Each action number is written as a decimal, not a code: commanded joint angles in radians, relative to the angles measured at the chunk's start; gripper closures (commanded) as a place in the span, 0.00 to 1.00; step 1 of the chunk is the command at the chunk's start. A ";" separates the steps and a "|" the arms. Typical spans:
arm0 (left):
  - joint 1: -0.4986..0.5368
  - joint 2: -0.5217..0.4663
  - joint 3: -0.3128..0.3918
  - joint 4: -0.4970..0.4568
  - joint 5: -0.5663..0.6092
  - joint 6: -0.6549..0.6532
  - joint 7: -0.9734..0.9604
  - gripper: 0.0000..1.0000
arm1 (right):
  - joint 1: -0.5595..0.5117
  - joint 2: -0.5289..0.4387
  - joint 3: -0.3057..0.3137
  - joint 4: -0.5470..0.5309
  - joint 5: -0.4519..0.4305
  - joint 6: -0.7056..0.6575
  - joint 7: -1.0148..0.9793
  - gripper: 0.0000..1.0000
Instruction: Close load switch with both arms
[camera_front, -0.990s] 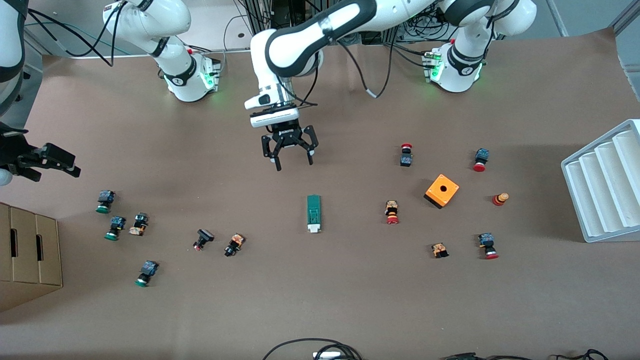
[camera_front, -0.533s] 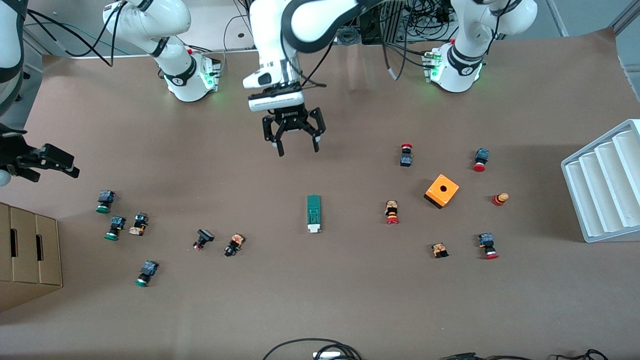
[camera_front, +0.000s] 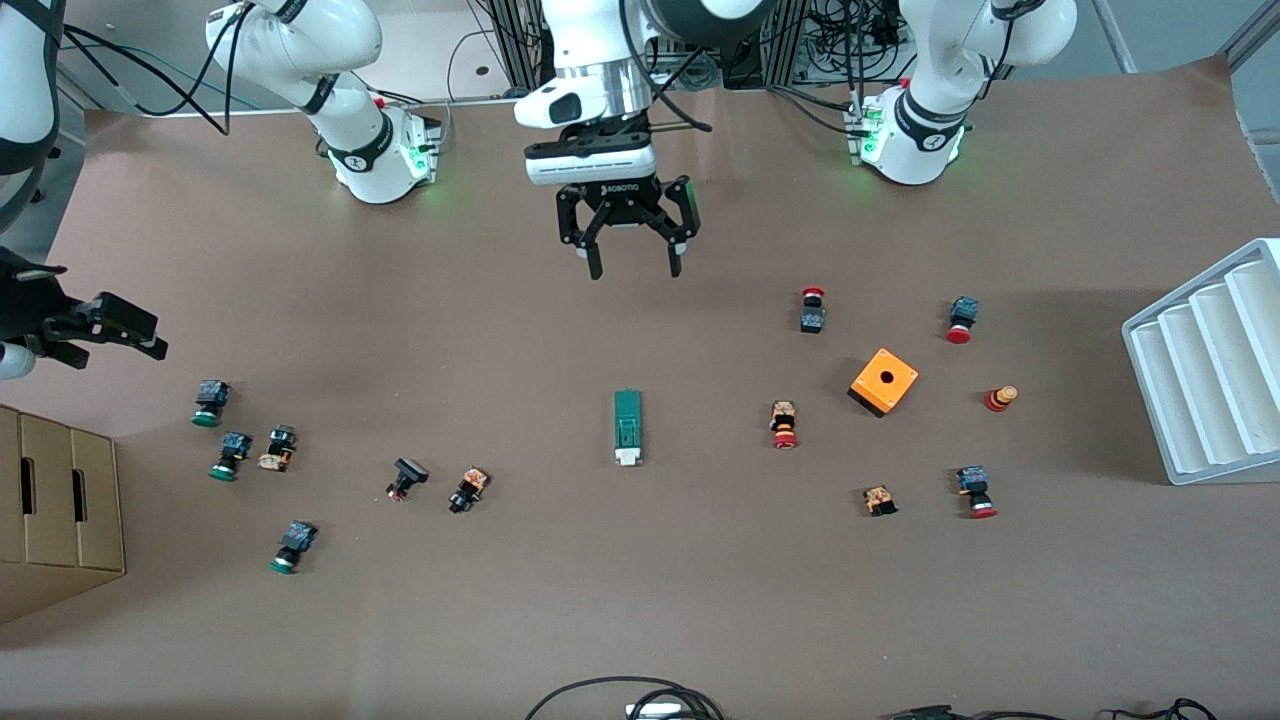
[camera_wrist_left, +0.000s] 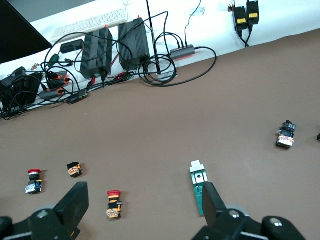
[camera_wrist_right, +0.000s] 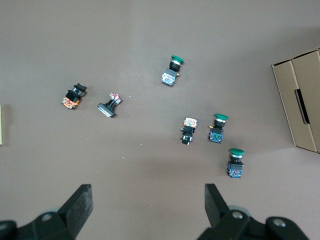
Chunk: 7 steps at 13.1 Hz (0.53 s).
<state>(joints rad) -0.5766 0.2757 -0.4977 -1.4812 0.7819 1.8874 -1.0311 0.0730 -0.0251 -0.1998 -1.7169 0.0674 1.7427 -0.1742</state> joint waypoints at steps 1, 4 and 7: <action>0.073 -0.082 -0.001 -0.019 -0.117 0.013 0.159 0.00 | 0.004 0.010 -0.001 0.019 -0.021 0.006 -0.001 0.00; 0.176 -0.133 0.001 0.015 -0.266 0.002 0.298 0.00 | 0.004 0.008 -0.001 0.019 -0.021 0.006 0.001 0.00; 0.253 -0.180 0.001 0.012 -0.343 -0.016 0.316 0.00 | 0.004 0.008 -0.001 0.019 -0.020 0.006 0.002 0.00</action>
<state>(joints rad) -0.3658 0.1328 -0.4897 -1.4586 0.4995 1.8840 -0.7407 0.0732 -0.0250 -0.1998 -1.7169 0.0674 1.7462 -0.1742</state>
